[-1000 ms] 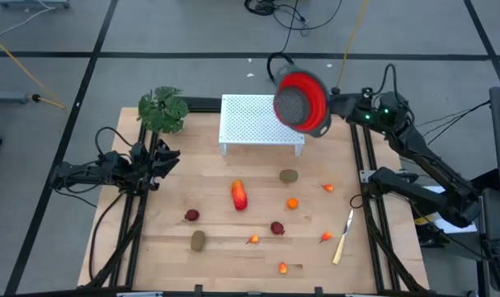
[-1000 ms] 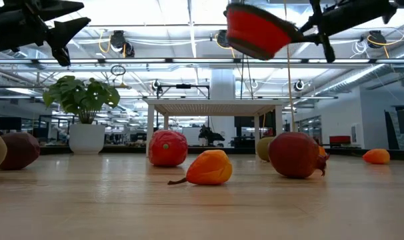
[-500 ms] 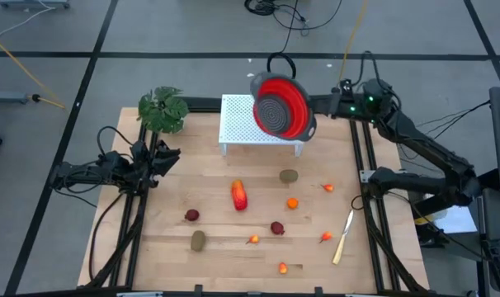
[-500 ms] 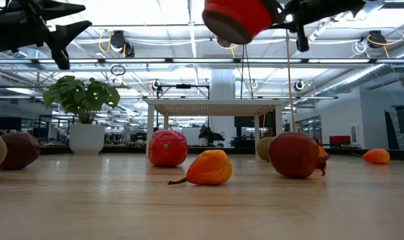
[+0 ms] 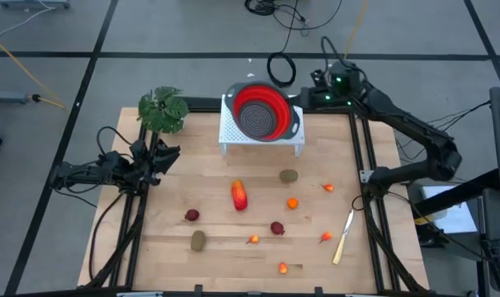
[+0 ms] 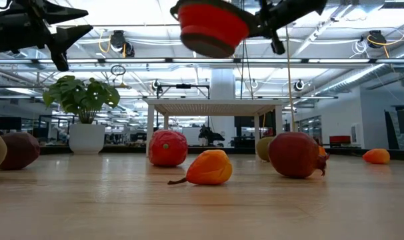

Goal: Pick & Place Fruit
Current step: Put the red strainer bowl on the shelf

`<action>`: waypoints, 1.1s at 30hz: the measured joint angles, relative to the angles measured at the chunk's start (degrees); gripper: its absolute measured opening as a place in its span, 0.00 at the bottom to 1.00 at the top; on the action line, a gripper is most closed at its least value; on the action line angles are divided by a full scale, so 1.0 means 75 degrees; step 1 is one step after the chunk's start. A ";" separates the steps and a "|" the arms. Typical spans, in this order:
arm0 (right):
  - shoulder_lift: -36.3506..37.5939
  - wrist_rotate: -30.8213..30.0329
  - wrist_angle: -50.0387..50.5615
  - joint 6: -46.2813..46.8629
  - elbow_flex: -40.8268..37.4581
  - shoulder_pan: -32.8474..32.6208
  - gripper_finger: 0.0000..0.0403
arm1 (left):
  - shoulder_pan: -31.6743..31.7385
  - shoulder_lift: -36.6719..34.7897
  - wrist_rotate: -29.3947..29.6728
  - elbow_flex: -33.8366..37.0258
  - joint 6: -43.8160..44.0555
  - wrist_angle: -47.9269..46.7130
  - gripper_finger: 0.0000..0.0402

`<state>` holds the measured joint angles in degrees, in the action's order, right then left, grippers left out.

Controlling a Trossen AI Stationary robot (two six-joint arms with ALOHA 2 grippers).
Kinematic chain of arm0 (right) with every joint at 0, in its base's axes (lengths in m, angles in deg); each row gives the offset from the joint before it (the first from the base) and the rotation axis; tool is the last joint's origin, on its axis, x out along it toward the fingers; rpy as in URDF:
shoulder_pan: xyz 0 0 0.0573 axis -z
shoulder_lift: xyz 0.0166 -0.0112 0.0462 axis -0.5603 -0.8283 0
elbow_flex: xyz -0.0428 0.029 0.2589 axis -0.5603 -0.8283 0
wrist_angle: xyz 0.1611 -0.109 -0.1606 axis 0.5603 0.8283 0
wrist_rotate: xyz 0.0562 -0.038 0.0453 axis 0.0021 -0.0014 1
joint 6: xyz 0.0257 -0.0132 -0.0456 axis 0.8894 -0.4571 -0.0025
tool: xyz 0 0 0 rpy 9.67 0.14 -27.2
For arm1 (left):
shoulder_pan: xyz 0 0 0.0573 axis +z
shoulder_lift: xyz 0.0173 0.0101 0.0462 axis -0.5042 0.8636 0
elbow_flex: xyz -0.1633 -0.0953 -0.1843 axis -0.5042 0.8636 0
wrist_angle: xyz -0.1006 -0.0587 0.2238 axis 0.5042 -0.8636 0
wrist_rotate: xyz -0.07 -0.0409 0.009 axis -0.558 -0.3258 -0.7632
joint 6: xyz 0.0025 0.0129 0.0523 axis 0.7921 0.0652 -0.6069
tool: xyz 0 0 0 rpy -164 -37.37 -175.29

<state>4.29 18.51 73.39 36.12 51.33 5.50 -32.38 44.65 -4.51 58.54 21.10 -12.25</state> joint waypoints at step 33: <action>-0.2618 -0.0809 0.0015 -0.0457 0.1477 -0.0314 0.03 | 0.0000 0.0363 0.1009 -0.0027 0.0887 -0.0358 0.34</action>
<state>-15.34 12.45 73.51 32.69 62.40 3.14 -32.38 47.37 3.06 58.34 27.75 -14.94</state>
